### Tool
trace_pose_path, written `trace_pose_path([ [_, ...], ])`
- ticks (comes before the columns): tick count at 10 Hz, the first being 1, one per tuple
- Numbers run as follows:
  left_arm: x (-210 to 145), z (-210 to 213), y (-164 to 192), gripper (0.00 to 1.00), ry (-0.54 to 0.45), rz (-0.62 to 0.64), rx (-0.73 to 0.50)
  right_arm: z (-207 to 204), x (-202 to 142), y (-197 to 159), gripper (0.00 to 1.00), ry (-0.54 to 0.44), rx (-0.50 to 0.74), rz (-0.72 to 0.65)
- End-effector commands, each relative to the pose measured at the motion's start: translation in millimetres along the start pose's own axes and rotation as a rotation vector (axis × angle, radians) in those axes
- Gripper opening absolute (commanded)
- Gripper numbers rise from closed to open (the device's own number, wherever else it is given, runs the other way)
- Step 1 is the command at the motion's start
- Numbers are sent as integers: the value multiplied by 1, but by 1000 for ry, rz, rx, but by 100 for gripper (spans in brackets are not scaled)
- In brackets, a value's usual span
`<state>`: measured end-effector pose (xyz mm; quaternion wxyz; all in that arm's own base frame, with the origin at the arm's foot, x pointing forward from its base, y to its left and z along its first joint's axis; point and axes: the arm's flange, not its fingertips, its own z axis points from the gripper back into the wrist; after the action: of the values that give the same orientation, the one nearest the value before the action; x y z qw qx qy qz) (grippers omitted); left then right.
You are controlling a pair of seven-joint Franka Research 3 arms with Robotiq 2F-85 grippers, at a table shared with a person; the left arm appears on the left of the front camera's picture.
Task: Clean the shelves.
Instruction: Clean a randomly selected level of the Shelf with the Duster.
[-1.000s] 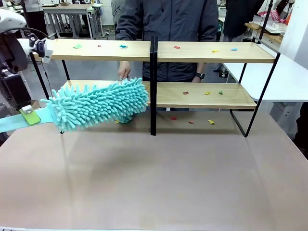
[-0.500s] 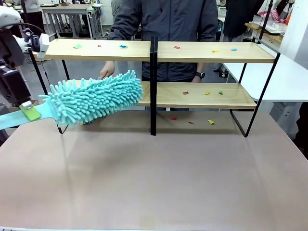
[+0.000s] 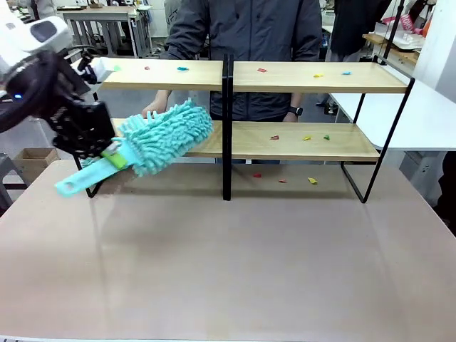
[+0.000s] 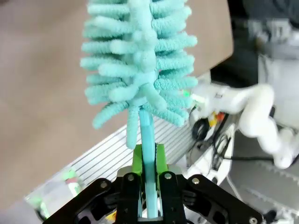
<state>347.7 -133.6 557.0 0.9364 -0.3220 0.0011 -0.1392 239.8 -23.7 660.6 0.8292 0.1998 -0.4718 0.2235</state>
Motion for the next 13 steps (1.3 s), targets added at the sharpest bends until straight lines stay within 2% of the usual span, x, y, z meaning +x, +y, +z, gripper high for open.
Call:
trace_pose_path([
  [1,14,-22,-16,12,-137,78,14,0,-1,0,100,-1,1,-1],
  [2,26,-35,-20,12,-203,103,22,0,-1,0,100,-1,1,-1],
  [4,47,-58,-23,12,-266,144,31,0,-1,0,100,-1,1,-1],
  [8,78,-81,-7,12,-309,276,151,0,-1,0,100,-1,1,-1],
  [10,80,-88,-3,12,-276,364,196,0,-1,0,100,-1,1,-1],
  [11,78,-90,-5,12,-129,340,178,0,-1,0,100,-1,1,-1],
  [12,78,-90,9,12,-291,309,168,0,-1,0,100,-1,1,-1],
  [13,78,-90,9,12,-291,309,168,0,-1,0,100,-1,1,-1],
])
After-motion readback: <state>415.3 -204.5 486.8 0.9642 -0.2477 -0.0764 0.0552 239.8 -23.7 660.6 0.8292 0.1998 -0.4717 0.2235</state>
